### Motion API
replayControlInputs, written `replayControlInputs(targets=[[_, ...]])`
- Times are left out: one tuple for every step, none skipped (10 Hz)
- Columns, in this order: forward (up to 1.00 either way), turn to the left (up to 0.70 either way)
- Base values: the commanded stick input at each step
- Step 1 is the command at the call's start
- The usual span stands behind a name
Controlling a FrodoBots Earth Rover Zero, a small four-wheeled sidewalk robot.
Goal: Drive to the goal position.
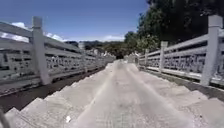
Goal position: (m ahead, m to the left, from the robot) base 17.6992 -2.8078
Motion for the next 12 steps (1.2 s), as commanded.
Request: replayControlInputs(targets=[[0.45, 0.0], [0.45, 0.0], [0.45, 0.0], [0.45, 0.0], [0.45, 0.0], [0.45, 0.0], [0.45, 0.0], [0.45, 0.0], [0.45, -0.14], [0.45, -0.26], [0.45, -0.1], [0.45, 0.0]])
